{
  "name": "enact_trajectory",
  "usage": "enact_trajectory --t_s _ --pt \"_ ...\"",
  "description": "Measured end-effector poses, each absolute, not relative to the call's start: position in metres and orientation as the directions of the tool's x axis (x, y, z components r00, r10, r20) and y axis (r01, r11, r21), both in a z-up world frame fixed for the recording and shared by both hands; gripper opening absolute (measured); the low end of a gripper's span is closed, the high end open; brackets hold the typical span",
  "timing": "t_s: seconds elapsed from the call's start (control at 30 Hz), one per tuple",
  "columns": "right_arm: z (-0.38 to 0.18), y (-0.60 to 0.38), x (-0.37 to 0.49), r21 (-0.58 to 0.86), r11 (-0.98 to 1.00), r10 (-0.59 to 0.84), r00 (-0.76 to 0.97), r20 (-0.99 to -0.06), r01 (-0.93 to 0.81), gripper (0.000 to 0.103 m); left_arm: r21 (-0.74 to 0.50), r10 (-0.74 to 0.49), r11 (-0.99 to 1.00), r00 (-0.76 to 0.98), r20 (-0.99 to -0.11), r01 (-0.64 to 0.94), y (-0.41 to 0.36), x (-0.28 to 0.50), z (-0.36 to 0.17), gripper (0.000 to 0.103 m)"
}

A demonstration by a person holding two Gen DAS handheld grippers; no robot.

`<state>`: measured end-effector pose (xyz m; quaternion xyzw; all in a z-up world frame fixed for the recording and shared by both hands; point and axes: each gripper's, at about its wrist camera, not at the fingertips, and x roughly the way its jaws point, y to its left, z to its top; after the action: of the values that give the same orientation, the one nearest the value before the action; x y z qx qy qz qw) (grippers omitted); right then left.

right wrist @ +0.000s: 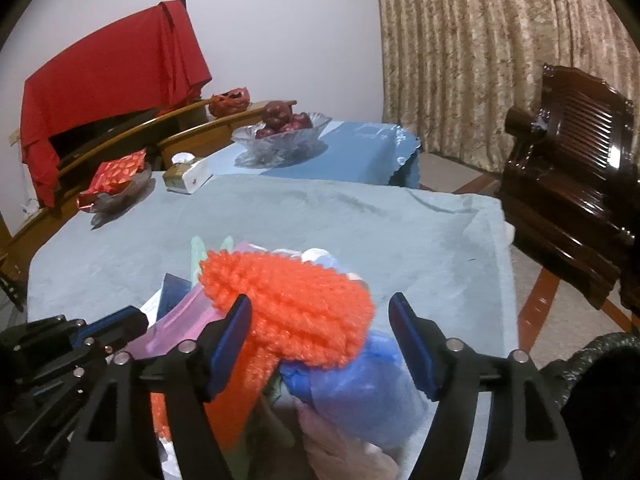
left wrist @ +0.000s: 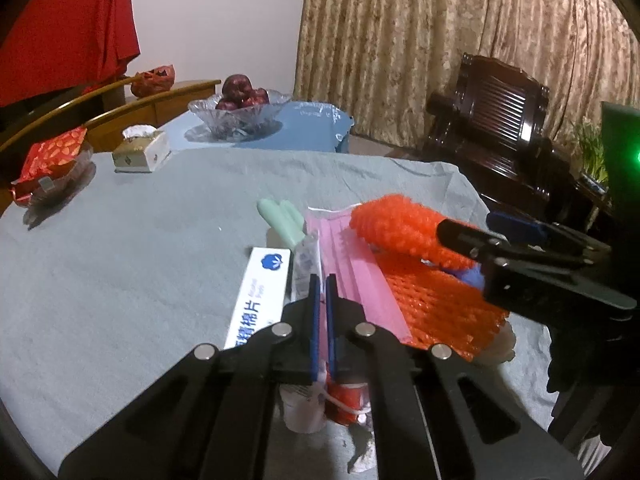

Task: Collect trash
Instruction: 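Grasp an orange foam net with the left gripper while the right grasps another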

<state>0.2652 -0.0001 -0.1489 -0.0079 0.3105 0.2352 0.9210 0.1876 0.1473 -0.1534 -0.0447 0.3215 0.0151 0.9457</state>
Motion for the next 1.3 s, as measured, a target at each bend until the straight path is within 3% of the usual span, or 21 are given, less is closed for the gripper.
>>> enact_trajectory --t_s 0.2,0.3,0.37,0.47,0.77,0.83,0.9,1.13,1.3 --pt "-0.165 0.002 0.272 0.18 0.872 0.456 0.627 -0.631 -0.455 0.068 -0.083 -0.005 0.995 0.782 -0.623 -0.059 0.149 0.188 -0.158 0.003" --pt "-0.167 0.001 0.271 0.197 0.856 0.485 0.606 -0.631 -0.479 0.05 -0.078 -0.001 0.995 0.785 -0.62 -0.061 0.149 0.186 -0.157 0.003" --pt "-0.163 -0.001 0.269 0.19 0.849 0.493 0.61 -0.621 -0.493 0.031 -0.079 0.0 0.995 0.788 -0.615 -0.062 0.15 0.183 -0.155 0.003" --pt "-0.156 -0.006 0.268 0.194 0.846 0.502 0.62 -0.603 -0.497 0.018 -0.082 0.001 0.995 0.792 -0.61 -0.064 0.15 0.178 -0.152 0.003" --pt "-0.143 -0.03 0.25 0.201 0.868 0.481 0.671 -0.565 -0.454 0.017 -0.076 -0.013 0.996 0.793 -0.61 -0.043 0.142 0.171 -0.149 0.006" --pt "-0.142 -0.038 0.245 0.192 0.886 0.451 0.692 -0.564 -0.421 0.017 -0.087 -0.024 0.996 0.791 -0.611 -0.036 0.14 0.173 -0.149 0.016" --pt "-0.141 -0.046 0.243 0.199 0.895 0.438 0.698 -0.566 -0.4 0.017 -0.093 -0.033 0.995 0.794 -0.607 -0.03 0.137 0.174 -0.148 0.036" --pt "-0.141 -0.064 0.235 0.19 0.91 0.407 0.708 -0.577 -0.368 0.017 -0.1 -0.083 0.995 0.792 -0.605 0.028 0.111 0.173 -0.147 0.041" --pt "-0.133 -0.077 0.226 0.178 0.917 0.392 0.729 -0.561 -0.356 0.017 -0.088 -0.107 0.994 0.792 -0.601 0.067 0.09 0.166 -0.144 0.058"
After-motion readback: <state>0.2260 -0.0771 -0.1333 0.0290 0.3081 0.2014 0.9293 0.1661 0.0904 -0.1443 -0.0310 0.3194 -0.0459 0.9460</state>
